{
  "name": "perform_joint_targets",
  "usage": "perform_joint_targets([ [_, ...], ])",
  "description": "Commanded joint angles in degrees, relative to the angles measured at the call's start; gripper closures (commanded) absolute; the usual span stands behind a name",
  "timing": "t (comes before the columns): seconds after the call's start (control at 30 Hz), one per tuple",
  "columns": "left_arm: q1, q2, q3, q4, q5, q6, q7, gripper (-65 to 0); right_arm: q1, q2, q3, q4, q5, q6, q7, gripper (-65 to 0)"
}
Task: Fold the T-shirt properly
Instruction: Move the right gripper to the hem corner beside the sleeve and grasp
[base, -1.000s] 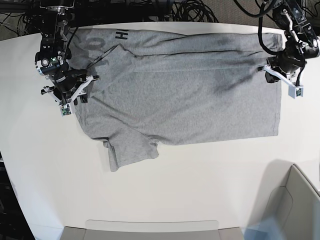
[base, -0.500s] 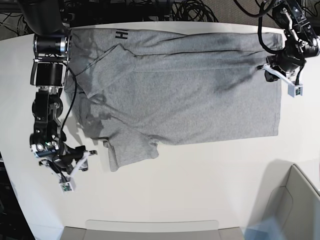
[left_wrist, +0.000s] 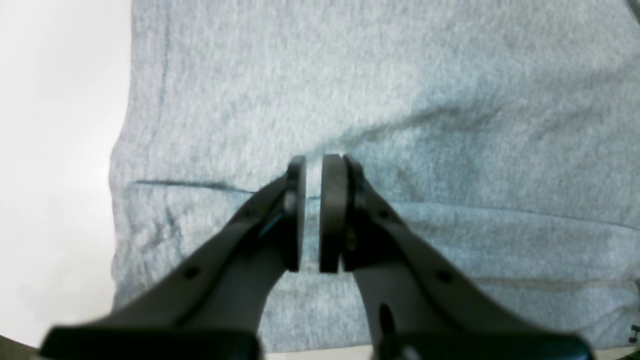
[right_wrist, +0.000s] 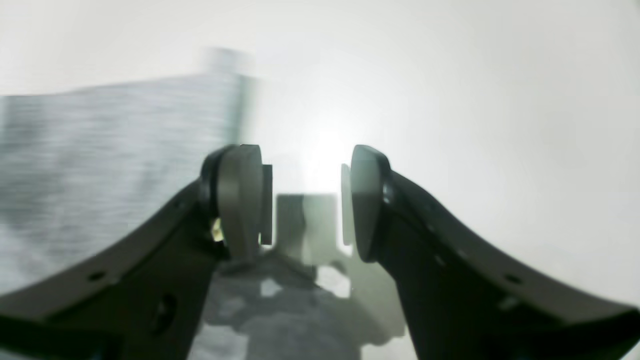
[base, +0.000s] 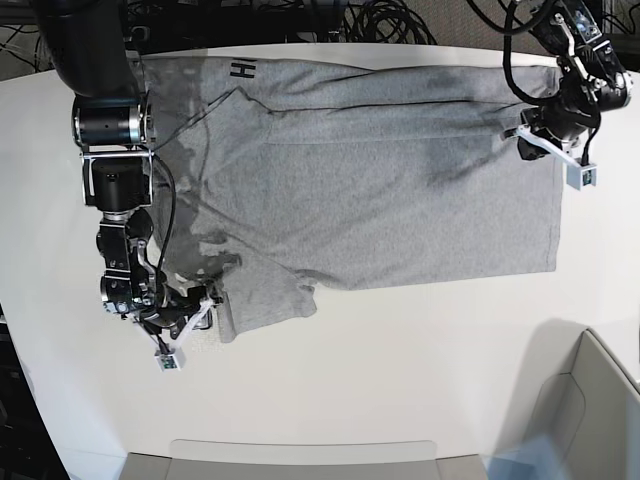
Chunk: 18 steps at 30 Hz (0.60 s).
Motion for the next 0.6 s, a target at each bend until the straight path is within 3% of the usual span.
perform_joint_targets([
  [0.0, -0.4, -0.7, -0.2, 0.9, -0.4, 0.0, -0.2, -5.4, 2.2, 0.9, 0.3, 1.3, 0.3, -0.2, 1.4, -28.0],
  [0.57, -2.5, -0.6, -0.1, 0.9, -0.4, 0.0, -0.2, -5.4, 2.1, -3.4, -3.3, 1.0, 0.3, -0.7, 1.8, -28.0],
])
